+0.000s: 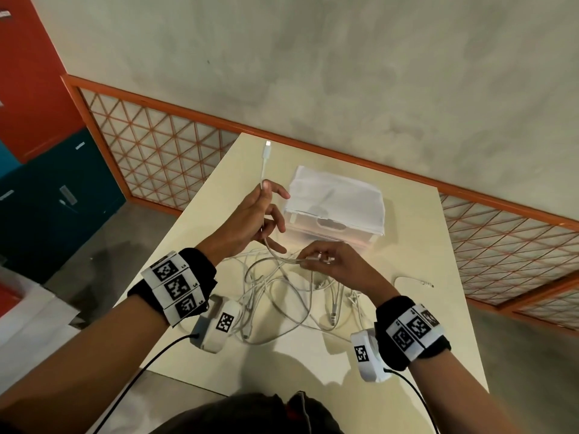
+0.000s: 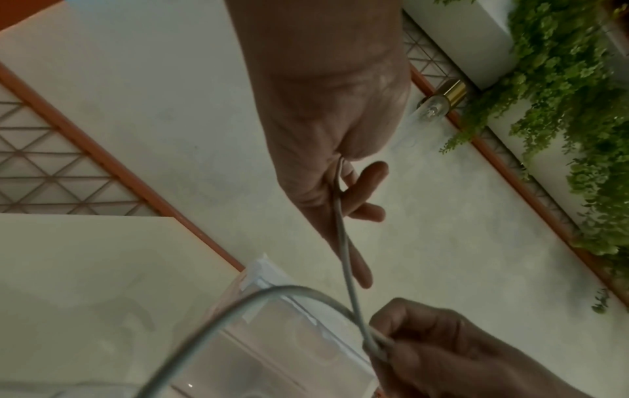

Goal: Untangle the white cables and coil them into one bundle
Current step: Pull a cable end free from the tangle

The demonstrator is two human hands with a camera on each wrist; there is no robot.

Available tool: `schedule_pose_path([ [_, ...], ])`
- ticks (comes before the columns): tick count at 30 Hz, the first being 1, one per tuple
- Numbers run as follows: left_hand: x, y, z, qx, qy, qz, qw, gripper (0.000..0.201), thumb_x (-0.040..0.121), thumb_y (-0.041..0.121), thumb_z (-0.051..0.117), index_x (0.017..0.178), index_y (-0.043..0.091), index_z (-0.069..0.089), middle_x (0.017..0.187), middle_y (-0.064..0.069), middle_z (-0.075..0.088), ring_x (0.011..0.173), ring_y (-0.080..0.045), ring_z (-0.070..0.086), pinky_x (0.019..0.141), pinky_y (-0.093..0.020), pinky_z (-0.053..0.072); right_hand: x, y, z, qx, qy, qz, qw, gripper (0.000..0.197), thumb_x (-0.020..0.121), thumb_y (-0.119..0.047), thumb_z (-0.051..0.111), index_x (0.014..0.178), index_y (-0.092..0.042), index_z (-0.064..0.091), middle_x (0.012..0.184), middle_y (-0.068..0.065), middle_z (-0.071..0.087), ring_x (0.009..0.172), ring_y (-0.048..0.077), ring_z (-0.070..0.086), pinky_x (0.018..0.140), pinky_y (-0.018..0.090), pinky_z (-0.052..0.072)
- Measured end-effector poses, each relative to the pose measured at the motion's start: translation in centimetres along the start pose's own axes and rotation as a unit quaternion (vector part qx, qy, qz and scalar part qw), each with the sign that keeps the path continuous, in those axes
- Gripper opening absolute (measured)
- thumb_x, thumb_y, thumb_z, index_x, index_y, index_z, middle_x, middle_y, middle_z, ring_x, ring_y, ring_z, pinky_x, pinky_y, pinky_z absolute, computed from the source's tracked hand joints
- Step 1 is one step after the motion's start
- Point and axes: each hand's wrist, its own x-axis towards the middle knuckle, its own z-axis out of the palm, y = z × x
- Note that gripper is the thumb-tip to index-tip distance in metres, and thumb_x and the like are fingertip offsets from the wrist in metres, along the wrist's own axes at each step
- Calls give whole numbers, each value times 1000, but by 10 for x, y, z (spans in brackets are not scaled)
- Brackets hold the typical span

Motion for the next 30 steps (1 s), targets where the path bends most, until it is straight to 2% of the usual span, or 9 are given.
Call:
schedule_pose_path([
  [3, 0, -4, 1, 21, -13, 15, 1000, 44, 100, 48, 21, 107, 17, 51, 63, -9, 57, 39, -11, 29, 63, -70, 48, 5, -1, -5, 14, 30, 2, 999, 11, 93, -18, 58, 90, -21, 68, 77, -6, 66, 65, 2, 60, 59, 15, 45],
  [7, 2, 0, 6, -7, -20, 51, 998, 43, 101, 45, 19, 110, 15, 49, 64, -12, 53, 39, -10, 29, 53, -44, 57, 2, -4, -4, 7, 8, 102, 995, 30, 99, -42, 40, 113, -21, 56, 70, 7, 68, 37, 14, 48, 37, 17, 35],
  [11, 11, 4, 0, 1, 89, 116, 989, 41, 102, 43, 18, 106, 14, 48, 61, -8, 49, 38, -7, 35, 43, -23, 44, -7, 2, 3, 17, -78, 182, 980, 56, 92, -68, 13, 112, -30, 49, 59, 4, 66, 38, 13, 45, 45, 21, 37],
  [16, 19, -12, -28, 107, 176, 150, 967, 39, 104, 38, 21, 82, 22, 49, 57, -4, 43, 46, -7, 38, 41, -17, 28, -23, 21, -23, -13, -5, 131, 991, 55, 95, -55, 32, 70, -12, 55, 57, 5, 46, 56, 14, 43, 68, 25, 38],
  [20, 22, -38, -18, 241, 78, 150, 956, 39, 96, 50, 24, 80, 33, 54, 67, 3, 60, 64, -24, 58, 64, -40, 43, -21, 16, -32, -35, 27, 85, 995, 36, 101, -31, 39, 79, -7, 55, 49, -15, 48, 51, 2, 41, 60, 20, 35],
  [23, 19, -48, 9, 268, -38, 112, 956, 39, 97, 49, 27, 98, 30, 62, 90, 8, 69, 95, -19, 64, 89, -35, 43, -7, -8, -28, -63, 72, 29, 995, 32, 99, -24, 47, 84, 1, 60, 53, -17, 55, 48, -1, 43, 56, 17, 35],
  [26, 11, -42, 34, 251, -112, 77, 959, 40, 104, 29, 28, 100, 10, 63, 80, -3, 69, 70, 6, 59, 73, -17, 40, 3, -32, -25, -57, 149, -15, 987, 28, 95, -21, 56, 74, -3, 59, 54, -1, 56, 44, 4, 42, 50, 15, 35],
  [28, 8, -37, 38, 230, -120, 84, 962, 36, 104, 23, 28, 86, 11, 58, 65, 1, 55, 50, 5, 48, 59, -15, 35, 4, -37, -26, -41, 168, -21, 985, 25, 95, -21, 56, 75, -6, 57, 50, -3, 52, 42, 3, 41, 49, 14, 34],
  [30, 11, -34, 30, 236, -71, 119, 962, 33, 104, 23, 31, 76, 18, 48, 65, 5, 44, 54, 1, 41, 60, -19, 34, -3, -27, -25, -10, 133, -12, 991, 28, 97, -23, 53, 81, -1, 56, 50, -4, 48, 43, 5, 41, 50, 15, 35],
])
